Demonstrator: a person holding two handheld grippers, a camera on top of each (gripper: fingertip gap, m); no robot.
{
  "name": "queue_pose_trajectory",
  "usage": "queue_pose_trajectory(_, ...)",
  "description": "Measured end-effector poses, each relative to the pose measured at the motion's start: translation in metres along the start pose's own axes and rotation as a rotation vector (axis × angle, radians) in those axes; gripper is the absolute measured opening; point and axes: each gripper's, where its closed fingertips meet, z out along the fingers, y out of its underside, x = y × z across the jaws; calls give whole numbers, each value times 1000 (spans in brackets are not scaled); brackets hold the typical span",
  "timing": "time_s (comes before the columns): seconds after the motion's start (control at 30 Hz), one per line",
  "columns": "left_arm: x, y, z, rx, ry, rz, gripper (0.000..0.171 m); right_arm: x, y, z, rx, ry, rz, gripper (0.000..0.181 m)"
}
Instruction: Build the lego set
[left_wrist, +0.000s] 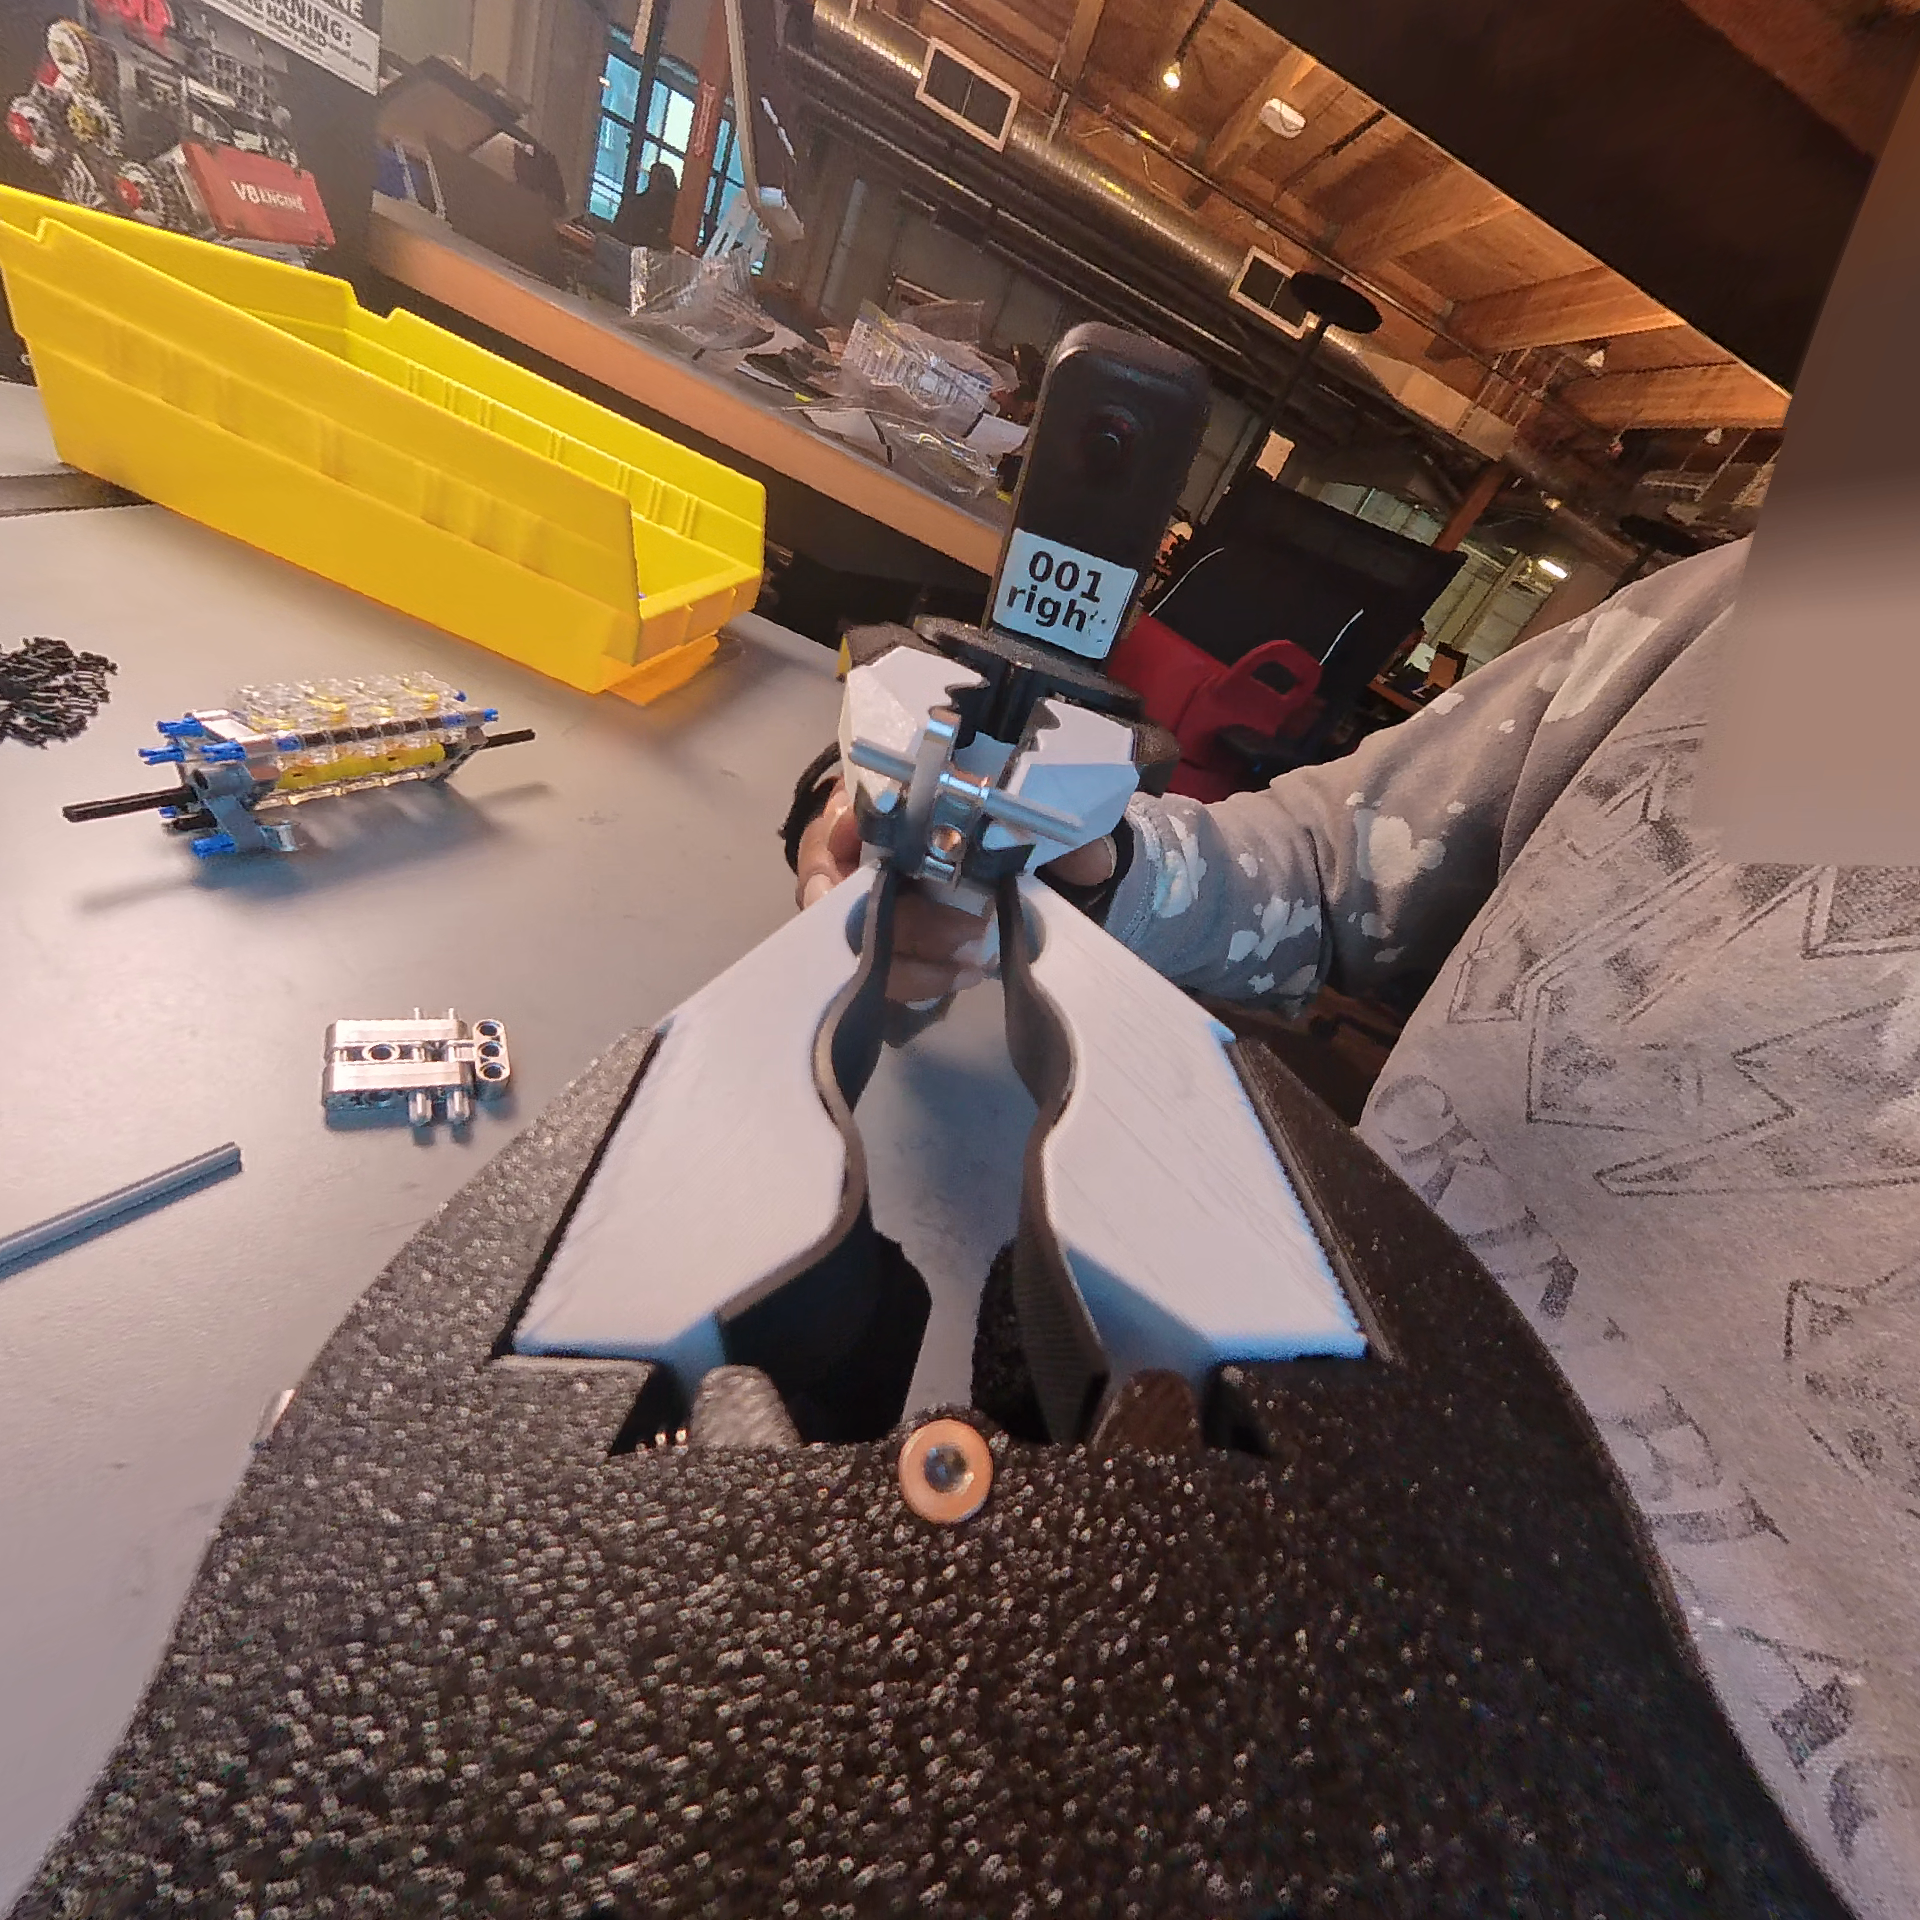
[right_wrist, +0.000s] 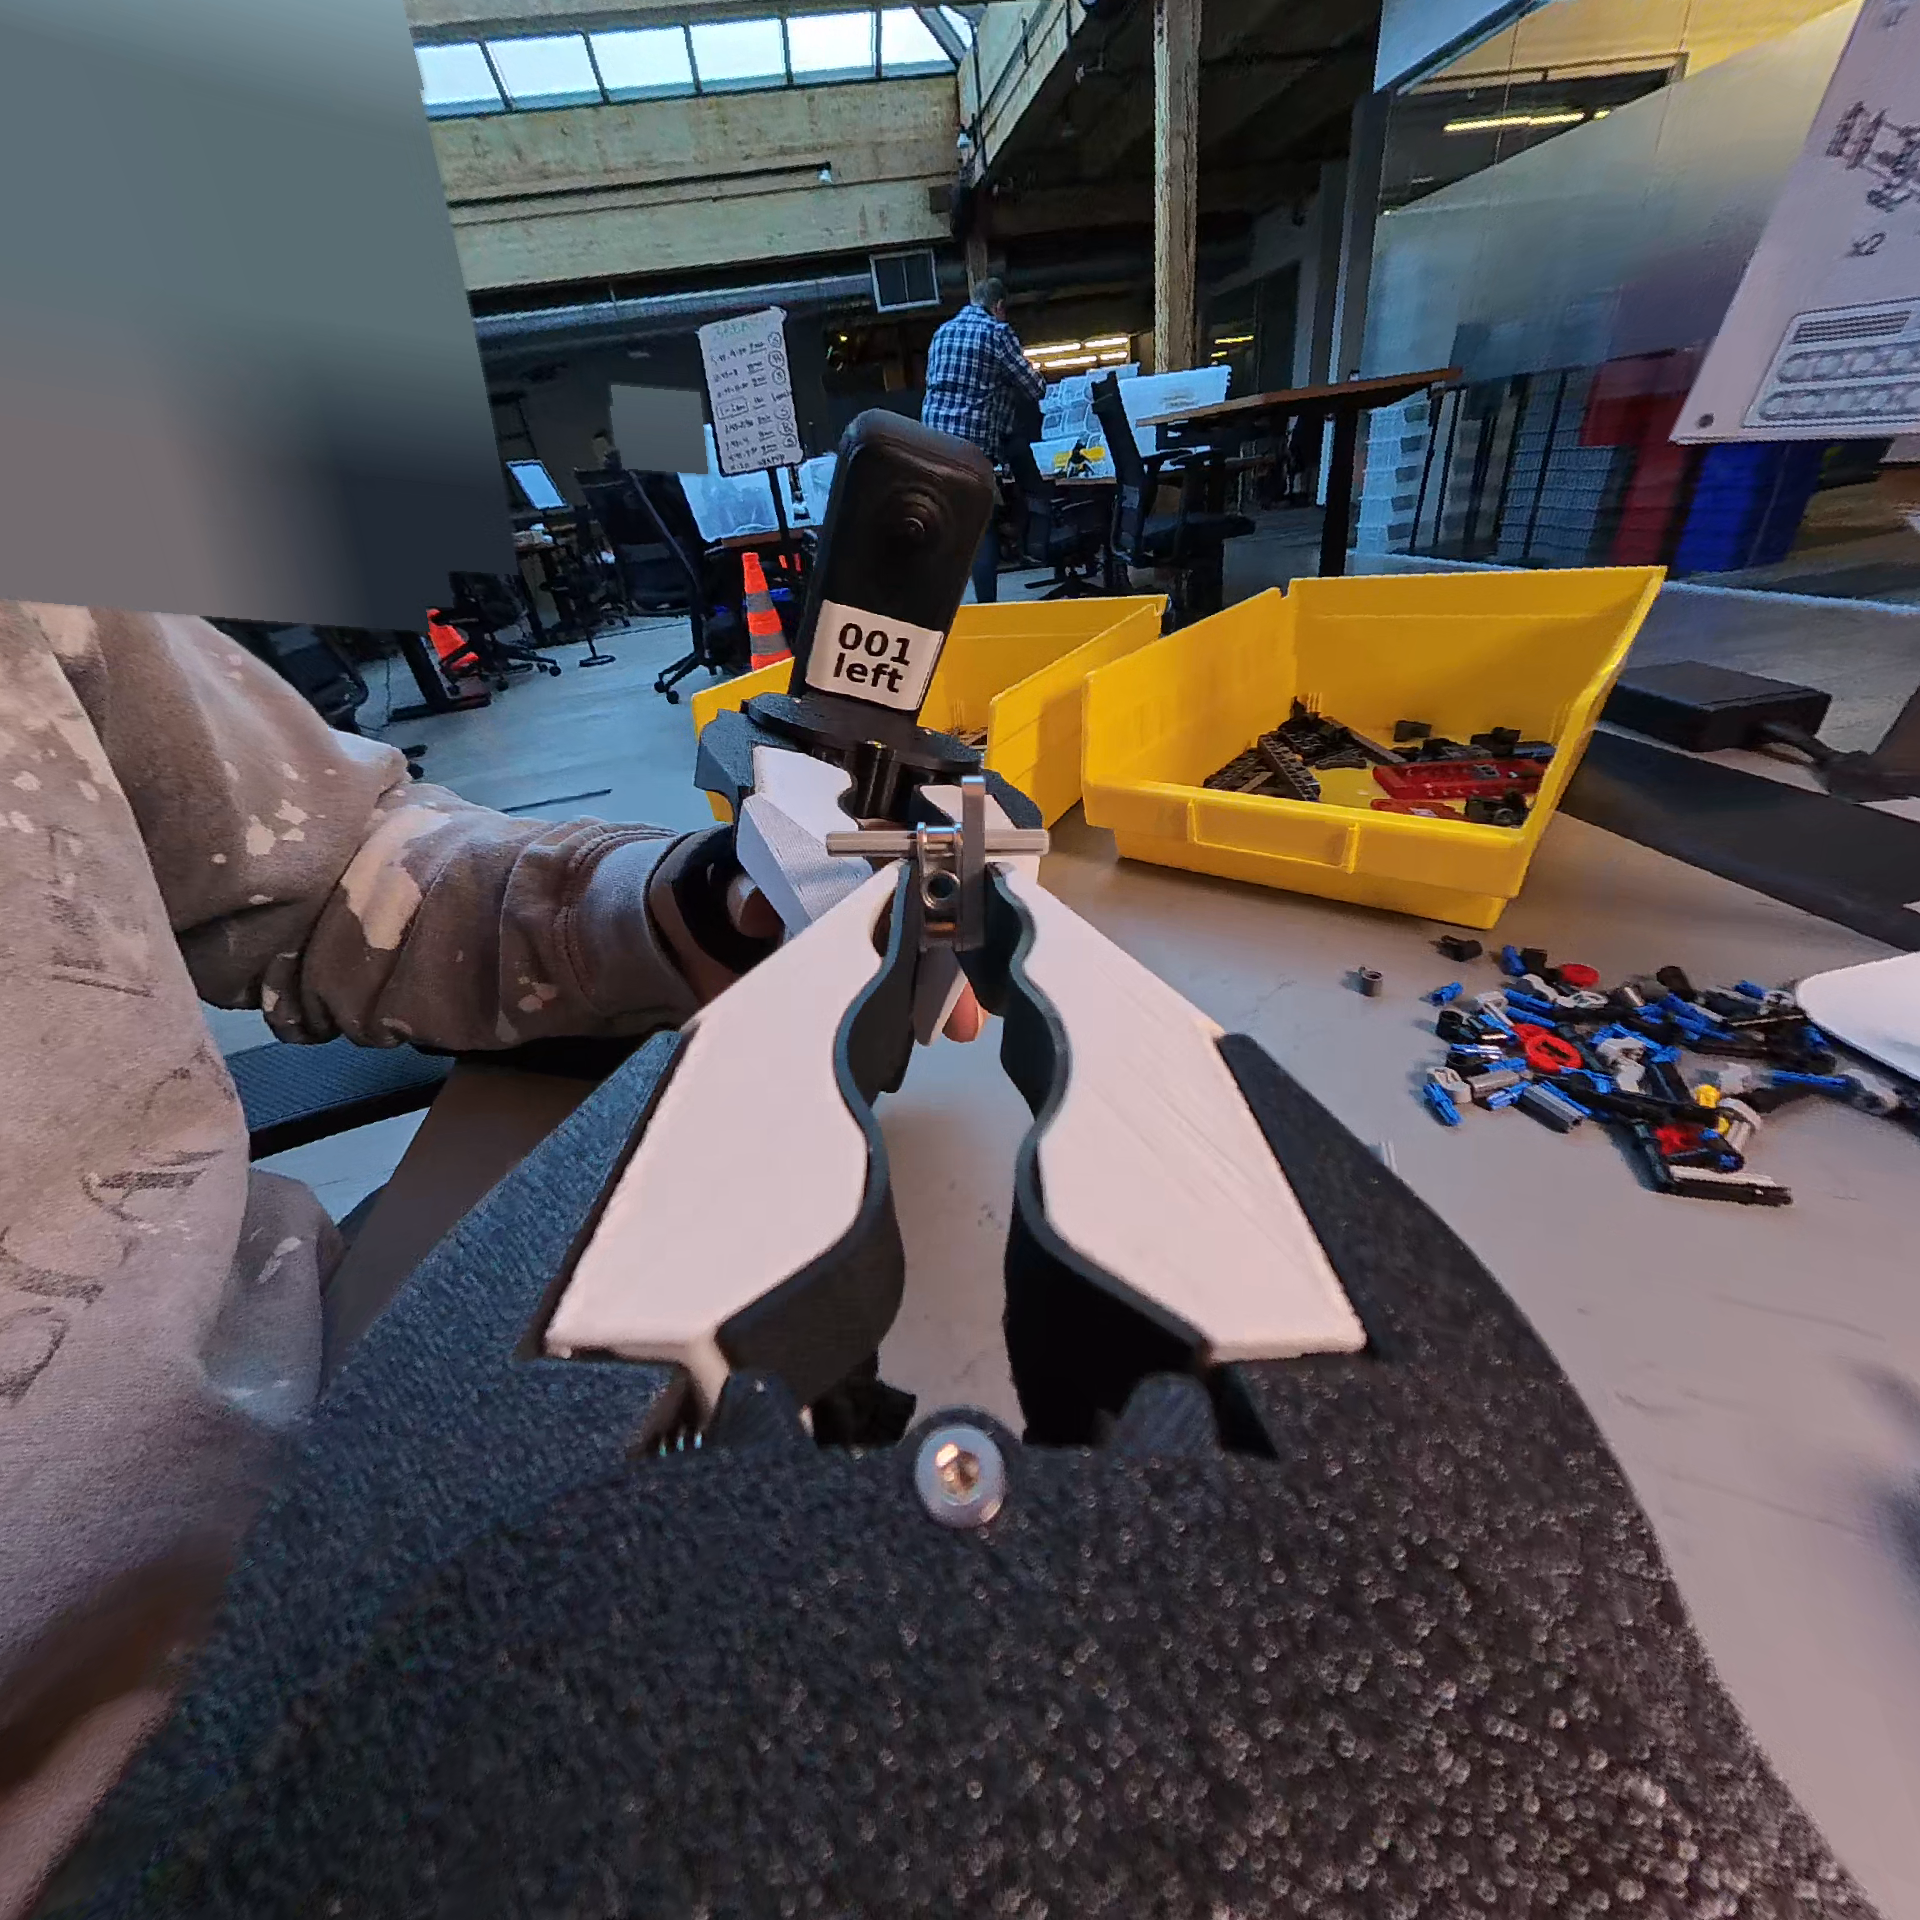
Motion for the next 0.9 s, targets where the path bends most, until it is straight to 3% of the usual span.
queue_pose_trajectory(0.27, 11, -3, -2, -1, 30, 114, 18, -11, -9, 0, -33, 45, -205, 10)
queue_pose_trajectory(0.33, 10, 1, -2, -35, 17, 148, 11, -9, -7, -1, -67, 81, -291, 10)
queue_pose_trajectory(0.4, 5, 3, -4, -55, 1, 148, 17, -4, -6, -3, -103, 127, -386, 10)
queue_pose_trajectory(0.53, -8, 2, -16, -75, -21, 83, 23, 20, -4, -13, -201, 266, -508, 10)
queue_pose_trajectory(0.67, -24, 0, -16, -30, -60, -76, 23, 43, 24, -20, -420, 356, -697, 9)
queue_pose_trajectory(0.73, -29, 7, -10, -32, -78, -147, 22, 41, 40, -14, -489, 338, -755, 9)
queue_pose_trajectory(0.83, -41, 18, -7, -48, -156, -205, 8, 37, 53, -8, -544, 331, -787, 9)
queue_pose_trajectory(0.9, -42, 17, -9, -41, -148, -235, 6, 34, 49, -7, -505, 318, -751, 9)
